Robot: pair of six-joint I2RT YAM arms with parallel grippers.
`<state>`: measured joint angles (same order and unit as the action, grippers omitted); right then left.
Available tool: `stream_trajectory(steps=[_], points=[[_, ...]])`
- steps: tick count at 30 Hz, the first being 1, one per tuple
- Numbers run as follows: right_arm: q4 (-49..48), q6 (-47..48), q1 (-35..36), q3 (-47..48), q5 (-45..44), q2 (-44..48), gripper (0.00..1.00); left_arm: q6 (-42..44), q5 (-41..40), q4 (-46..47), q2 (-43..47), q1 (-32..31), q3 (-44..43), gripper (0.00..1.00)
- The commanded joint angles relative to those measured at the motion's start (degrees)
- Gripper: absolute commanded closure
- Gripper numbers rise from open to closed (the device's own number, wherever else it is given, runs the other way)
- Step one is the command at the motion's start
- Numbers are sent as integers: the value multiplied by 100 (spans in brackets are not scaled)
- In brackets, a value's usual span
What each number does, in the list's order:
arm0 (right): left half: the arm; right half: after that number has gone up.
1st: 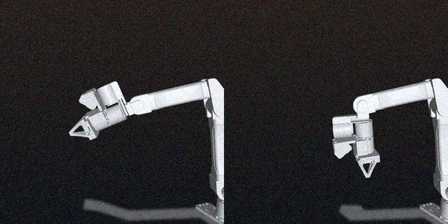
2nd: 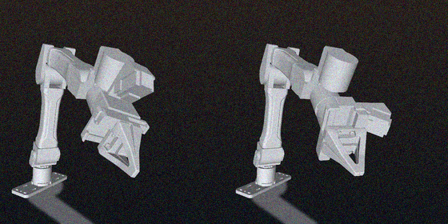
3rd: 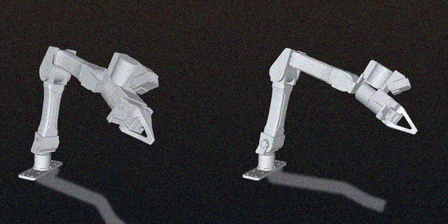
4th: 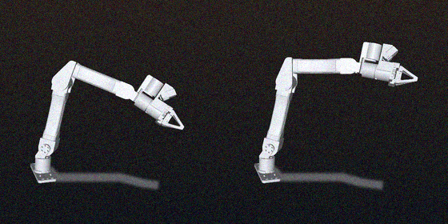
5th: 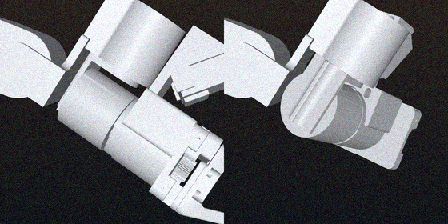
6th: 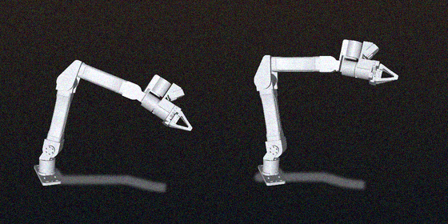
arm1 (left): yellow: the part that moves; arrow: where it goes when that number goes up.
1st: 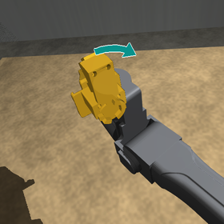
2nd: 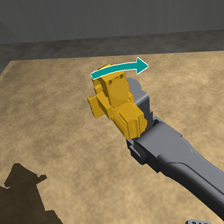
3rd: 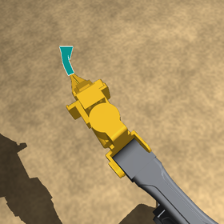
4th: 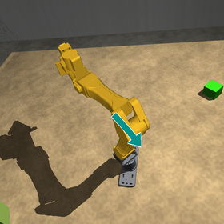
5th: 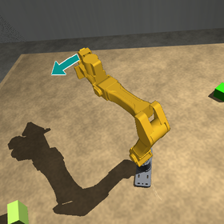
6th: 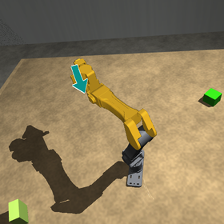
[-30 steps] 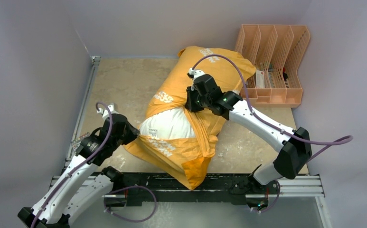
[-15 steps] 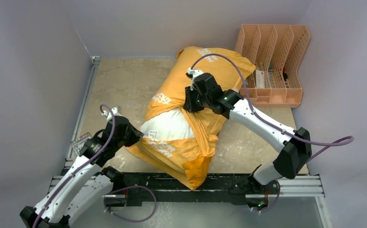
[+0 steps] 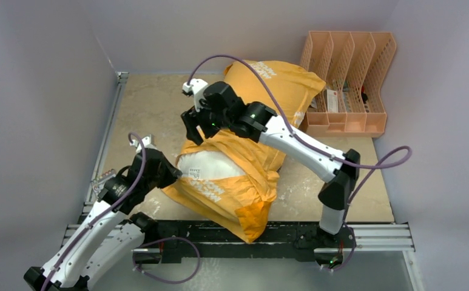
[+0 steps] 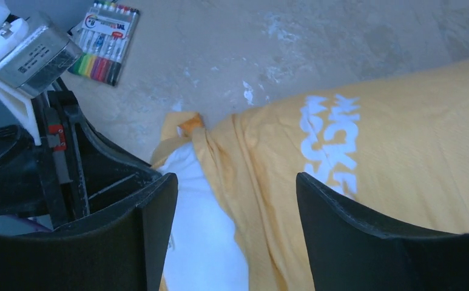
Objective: Remove the pillowcase from the pillow
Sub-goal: Remove the pillow from the pillowcase.
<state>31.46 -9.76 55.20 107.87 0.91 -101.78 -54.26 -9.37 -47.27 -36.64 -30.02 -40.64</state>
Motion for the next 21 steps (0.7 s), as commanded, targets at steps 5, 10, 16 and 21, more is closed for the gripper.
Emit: stream_trajectory(steps=[5,10,16,21], points=[[789,748,232,678,570,-1288,23,-94,-2,-90,375,14,-54,100],[1152,380,211,868,-2001,-1696,63,-185,-74,-133,482,14,-30,100],[-145,-17,-409,741,-2779,-603,100,-240,-342,-333,398,14,-146,100],[-369,-283,-1193,1049,-3167,-115,100,-332,-600,-556,438,14,-216,100]])
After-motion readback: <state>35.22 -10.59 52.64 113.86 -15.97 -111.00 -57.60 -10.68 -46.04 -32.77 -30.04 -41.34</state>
